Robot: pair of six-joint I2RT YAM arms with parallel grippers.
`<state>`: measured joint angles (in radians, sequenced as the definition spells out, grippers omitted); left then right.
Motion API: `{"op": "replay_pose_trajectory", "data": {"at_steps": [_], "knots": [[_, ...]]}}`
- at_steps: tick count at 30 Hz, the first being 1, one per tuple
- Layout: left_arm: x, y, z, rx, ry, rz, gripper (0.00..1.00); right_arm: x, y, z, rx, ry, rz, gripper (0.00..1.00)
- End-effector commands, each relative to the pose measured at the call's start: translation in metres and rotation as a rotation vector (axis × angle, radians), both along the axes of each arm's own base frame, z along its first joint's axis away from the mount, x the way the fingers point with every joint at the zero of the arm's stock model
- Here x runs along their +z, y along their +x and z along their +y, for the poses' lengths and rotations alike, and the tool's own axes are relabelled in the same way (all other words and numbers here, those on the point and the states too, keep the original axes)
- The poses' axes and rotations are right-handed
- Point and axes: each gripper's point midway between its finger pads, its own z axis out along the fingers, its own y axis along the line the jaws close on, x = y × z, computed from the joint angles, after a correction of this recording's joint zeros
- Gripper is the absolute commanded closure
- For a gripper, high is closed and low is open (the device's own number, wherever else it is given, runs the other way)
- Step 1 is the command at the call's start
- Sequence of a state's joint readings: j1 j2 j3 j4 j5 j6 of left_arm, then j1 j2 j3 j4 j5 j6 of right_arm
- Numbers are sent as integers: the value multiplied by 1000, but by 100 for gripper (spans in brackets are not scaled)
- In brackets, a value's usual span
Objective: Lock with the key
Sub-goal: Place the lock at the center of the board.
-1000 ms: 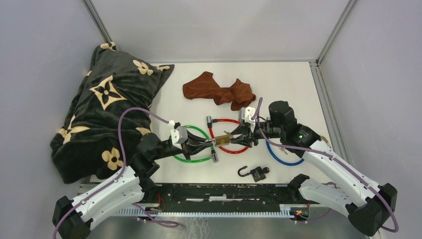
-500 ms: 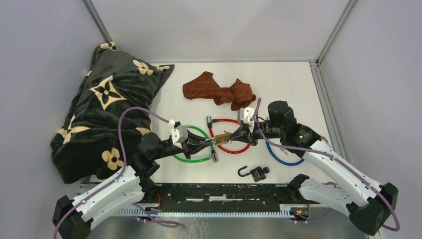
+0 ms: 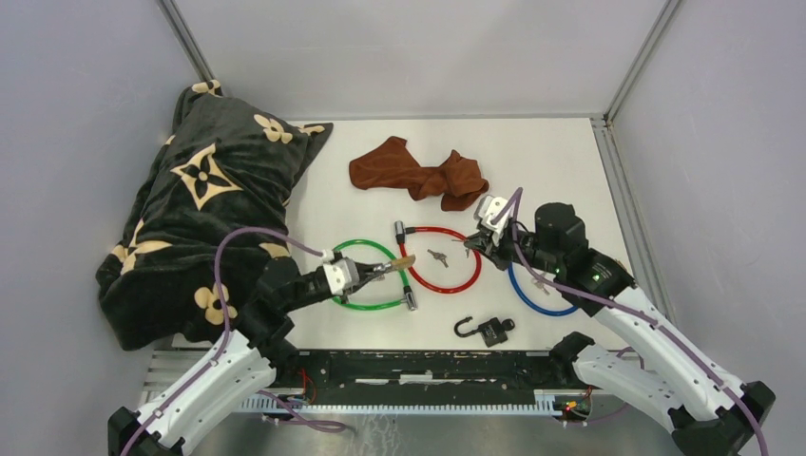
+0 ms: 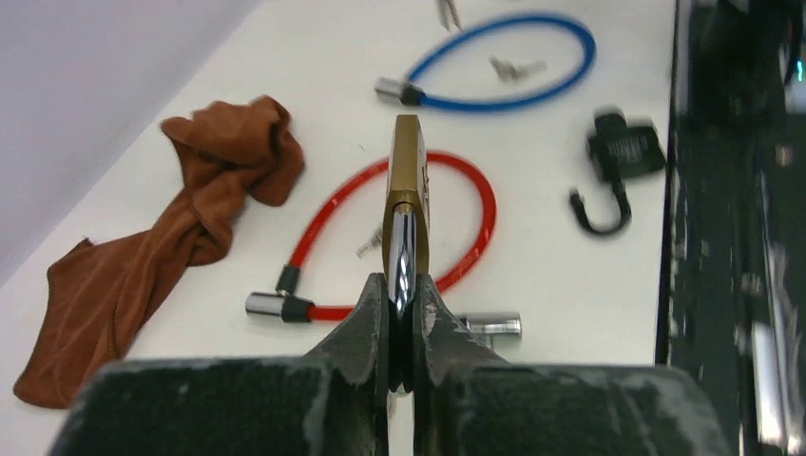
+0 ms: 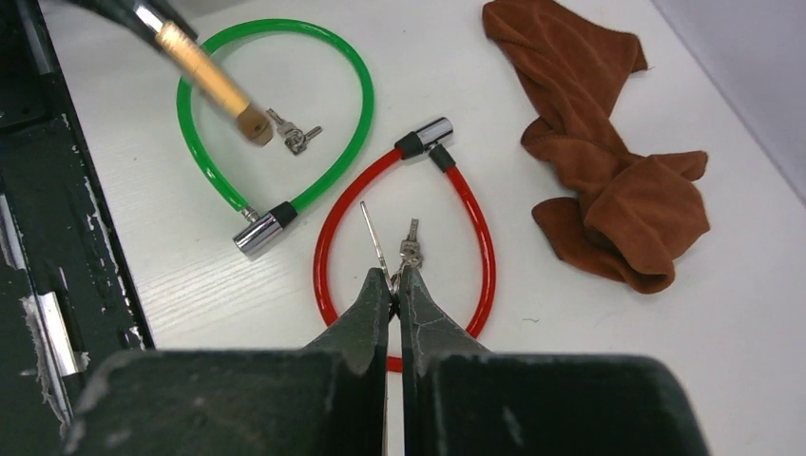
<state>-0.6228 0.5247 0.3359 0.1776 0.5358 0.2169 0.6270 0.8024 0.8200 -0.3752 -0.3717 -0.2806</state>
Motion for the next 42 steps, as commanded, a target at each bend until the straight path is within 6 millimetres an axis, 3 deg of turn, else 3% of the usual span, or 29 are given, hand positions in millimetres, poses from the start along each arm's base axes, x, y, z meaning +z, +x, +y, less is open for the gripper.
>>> {"op": "replay_pose_trajectory", "data": {"at_steps": [1, 8, 11, 14, 22, 26, 28, 38, 40, 42], "knots": [[-40, -35, 5, -242, 262, -370, 98, -12, 7, 6, -30, 6, 85, 100], [-100, -51, 18, -383, 495, -483, 98, -22, -4, 30, 56, 54, 137, 100], [-122, -45, 20, -423, 588, -565, 98, -24, -10, 41, 92, 54, 145, 100], [-129, -46, 16, -491, 633, -630, 98, -28, -14, 48, 100, 26, 154, 100], [-155, -75, 8, -607, 659, -667, 98, -31, -21, 57, 122, 16, 160, 100], [-156, -78, 9, -615, 664, -668, 65, -33, -26, 66, 149, 18, 173, 100], [-159, -79, 12, -629, 682, -669, 55, -38, -27, 71, 153, 2, 184, 100], [-162, -85, 34, -654, 775, -708, 29, -64, -51, 106, 240, -46, 261, 100], [-162, -77, 40, -632, 828, -772, 24, -71, -55, 113, 249, -70, 270, 100], [-147, -61, 38, -514, 818, -778, 22, -80, -59, 121, 263, -95, 286, 100]]}}
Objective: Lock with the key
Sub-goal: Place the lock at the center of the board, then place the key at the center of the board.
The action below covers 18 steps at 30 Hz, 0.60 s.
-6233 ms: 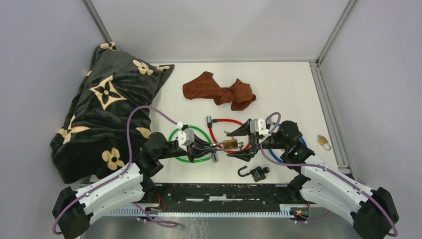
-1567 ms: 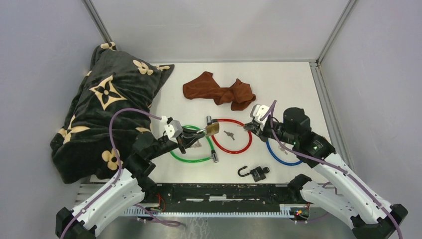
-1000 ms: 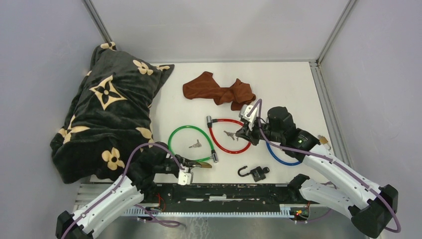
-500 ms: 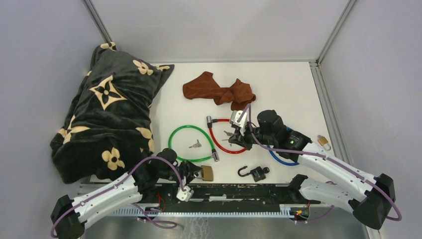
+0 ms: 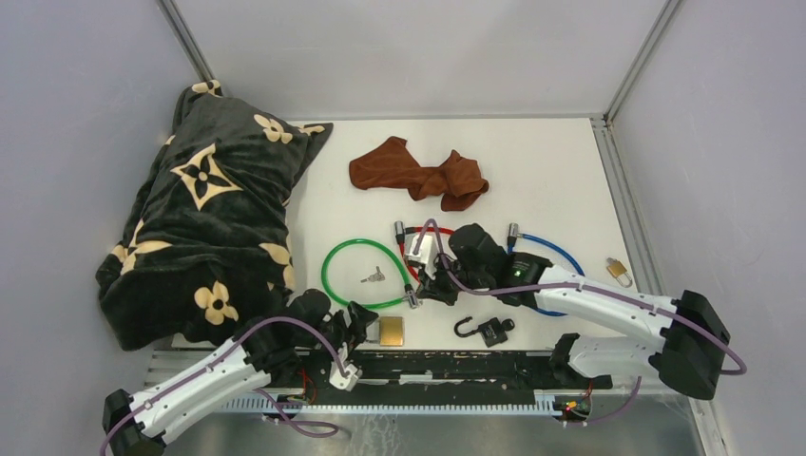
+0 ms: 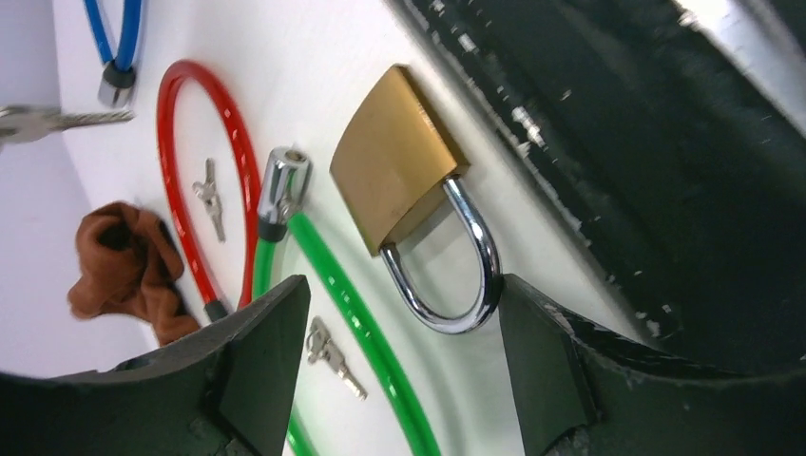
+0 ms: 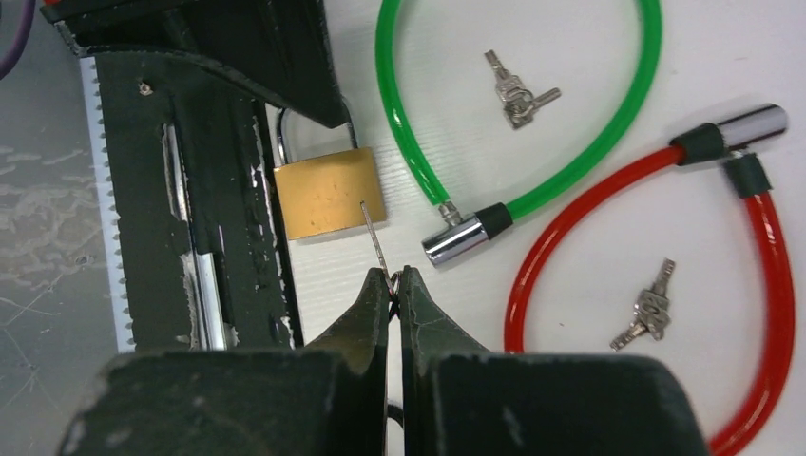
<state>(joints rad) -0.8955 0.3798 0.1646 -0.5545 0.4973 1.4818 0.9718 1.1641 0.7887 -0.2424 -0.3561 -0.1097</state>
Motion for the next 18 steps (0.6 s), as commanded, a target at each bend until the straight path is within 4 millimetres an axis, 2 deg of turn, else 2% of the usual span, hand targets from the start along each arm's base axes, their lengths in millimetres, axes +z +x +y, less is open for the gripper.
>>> {"op": "replay_pose_trajectory", "data": {"at_steps": [1, 4, 8, 14, 17, 18], "knots": [[37, 28, -2, 110, -78, -134, 21, 15, 1, 29, 15, 40, -20, 100], [69, 36, -4, 235, -209, -58, 20, 8, -10, 45, 58, 42, 6, 100], [111, 32, -6, 350, -397, 114, 20, 3, -20, 65, 98, 65, 40, 100], [143, 33, 1, 482, -586, 291, 20, -6, -27, 81, 125, 70, 70, 100], [187, 48, 6, 628, -856, 462, 20, -8, -30, 94, 125, 104, 97, 100], [210, 57, 12, 674, -994, 504, 20, -10, -29, 99, 117, 109, 106, 100]]}}
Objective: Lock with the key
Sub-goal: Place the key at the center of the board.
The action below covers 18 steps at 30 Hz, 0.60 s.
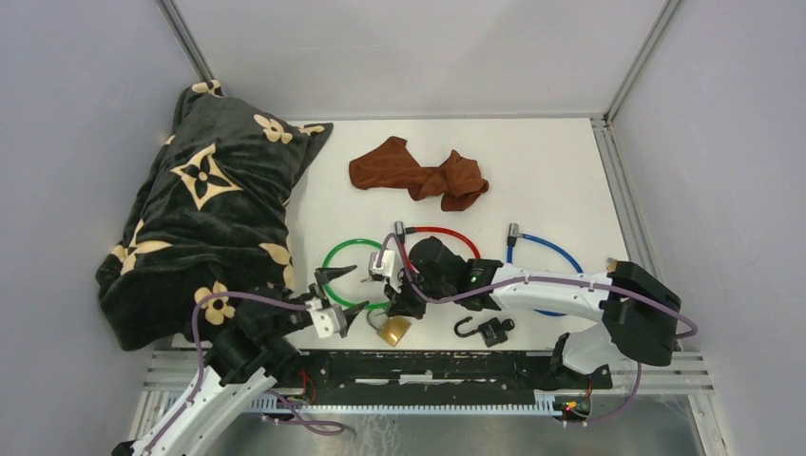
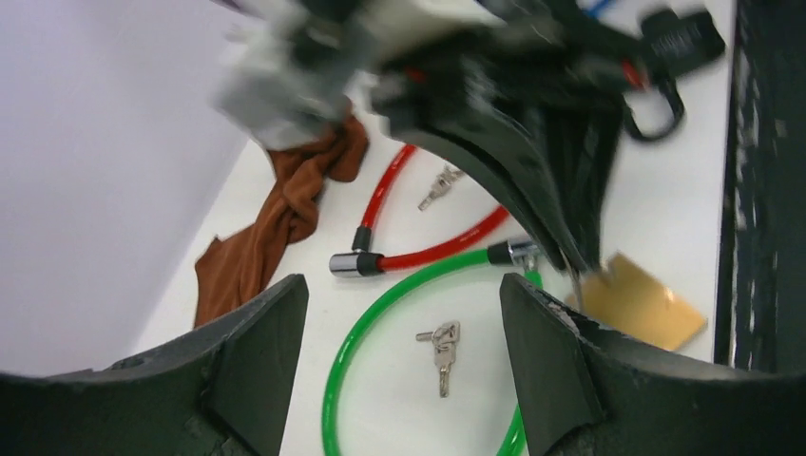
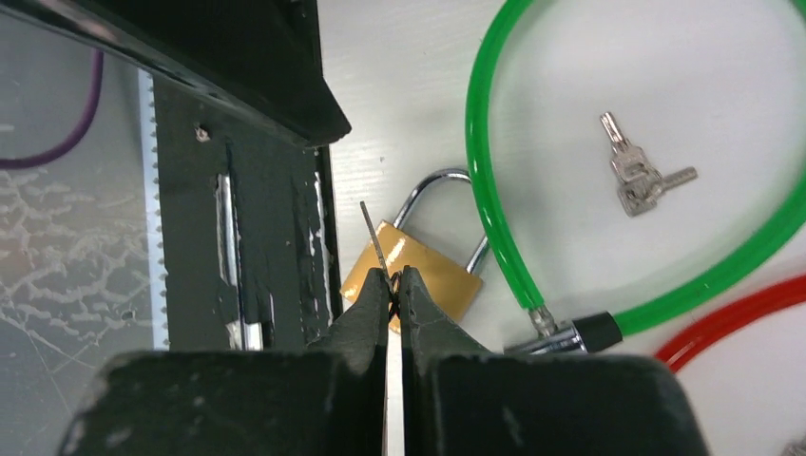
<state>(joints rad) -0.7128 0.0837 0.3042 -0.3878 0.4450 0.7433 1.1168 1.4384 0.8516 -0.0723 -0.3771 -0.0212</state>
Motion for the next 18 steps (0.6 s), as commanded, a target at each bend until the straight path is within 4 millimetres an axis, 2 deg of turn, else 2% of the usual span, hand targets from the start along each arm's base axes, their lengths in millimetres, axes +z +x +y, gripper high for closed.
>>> {"op": "replay_pose_trajectory", "data": {"at_steps": [1, 3, 5, 9, 11, 14, 18], "knots": [[88, 23, 13, 219, -571, 239, 20, 23, 4, 41, -7, 123, 17, 100], [108, 40, 29, 328, -756, 302, 19, 14, 6, 48, -12, 106, 31, 100], [115, 58, 50, 462, -909, 364, 19, 5, 7, 54, -11, 96, 39, 100], [110, 83, 85, 679, -1124, 457, 19, -11, 14, 57, -32, 59, 29, 100], [102, 89, 91, 729, -1163, 492, 19, -19, 16, 57, -34, 38, 23, 100], [87, 93, 87, 735, -1198, 569, 19, -32, 16, 57, -28, -3, 34, 100], [72, 100, 91, 768, -1255, 633, 19, -41, 12, 48, -36, -22, 49, 100]]}}
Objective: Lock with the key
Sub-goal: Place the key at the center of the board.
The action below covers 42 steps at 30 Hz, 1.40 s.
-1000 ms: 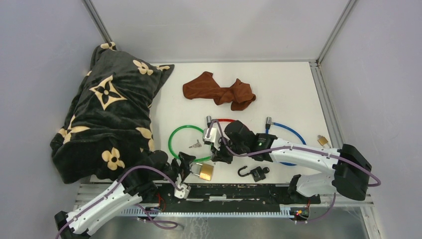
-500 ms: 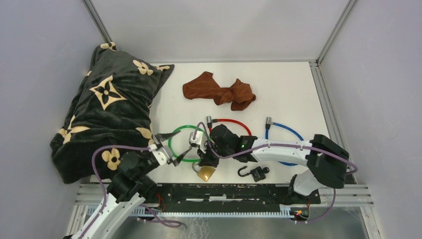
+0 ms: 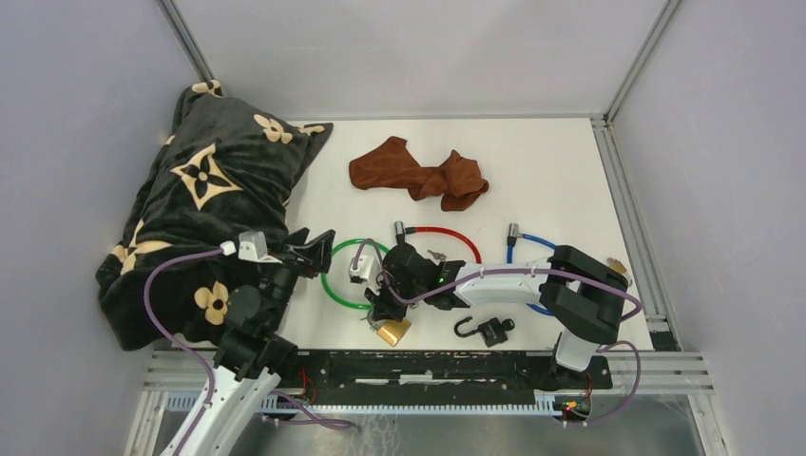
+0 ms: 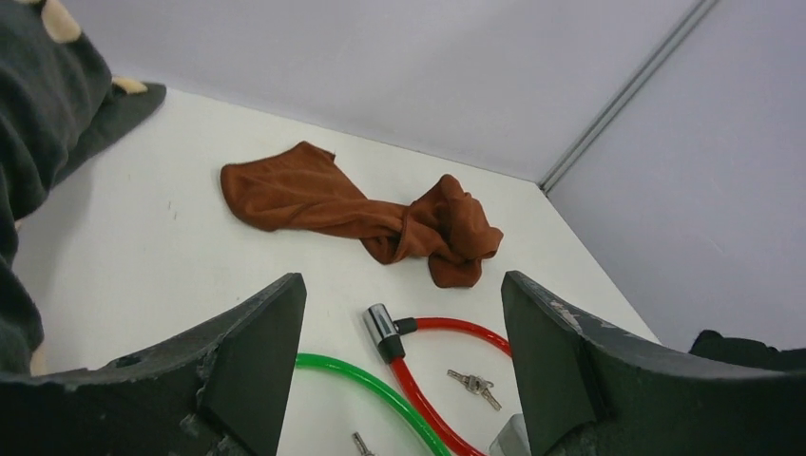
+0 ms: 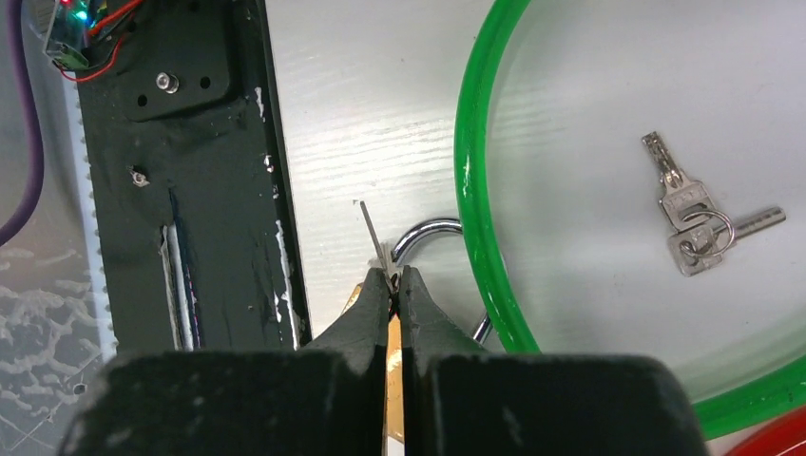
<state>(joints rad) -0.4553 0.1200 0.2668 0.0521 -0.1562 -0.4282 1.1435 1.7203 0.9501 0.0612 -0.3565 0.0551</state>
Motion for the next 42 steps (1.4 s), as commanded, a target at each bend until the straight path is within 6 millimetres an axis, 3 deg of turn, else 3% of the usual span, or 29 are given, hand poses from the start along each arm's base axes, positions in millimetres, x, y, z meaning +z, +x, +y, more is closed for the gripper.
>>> {"op": "replay_pose_trajectory", "data": {"at_steps": [1, 8, 11, 12, 16, 20, 22, 26, 29, 32, 38, 42], "knots": [[-7, 10, 7, 51, -189, 51, 19, 8, 3, 2, -5, 24, -23, 100], [-31, 18, -2, 23, -210, 96, 20, -5, 9, 1, -28, -24, -33, 100], [-42, 21, 0, 41, -205, 117, 20, -8, 14, 2, -39, -45, -42, 93], [-44, 22, 1, 50, -196, 116, 19, -8, 17, 2, -49, -52, -50, 89], [-46, 23, 9, 91, -178, 100, 18, -3, 26, -7, -84, -102, -97, 53], [-46, 22, 6, 75, -187, 103, 17, 23, 37, -23, -168, -111, -159, 34], [-47, 23, 7, 77, -188, 106, 16, 33, 44, -43, -254, -140, -190, 31], [-46, 22, 9, 89, -193, 100, 16, 38, 61, -122, -571, -280, -259, 29], [-43, 22, 11, 91, -199, 88, 16, 27, 47, -187, -767, -430, -212, 29], [-42, 21, 11, 90, -202, 85, 16, 15, 19, -235, -886, -529, -107, 30], [-45, 22, 12, 96, -205, 93, 15, 0, -24, -268, -946, -621, 32, 12], [-46, 23, 12, 98, -201, 98, 15, -4, -41, -270, -932, -663, 49, 11]]}}
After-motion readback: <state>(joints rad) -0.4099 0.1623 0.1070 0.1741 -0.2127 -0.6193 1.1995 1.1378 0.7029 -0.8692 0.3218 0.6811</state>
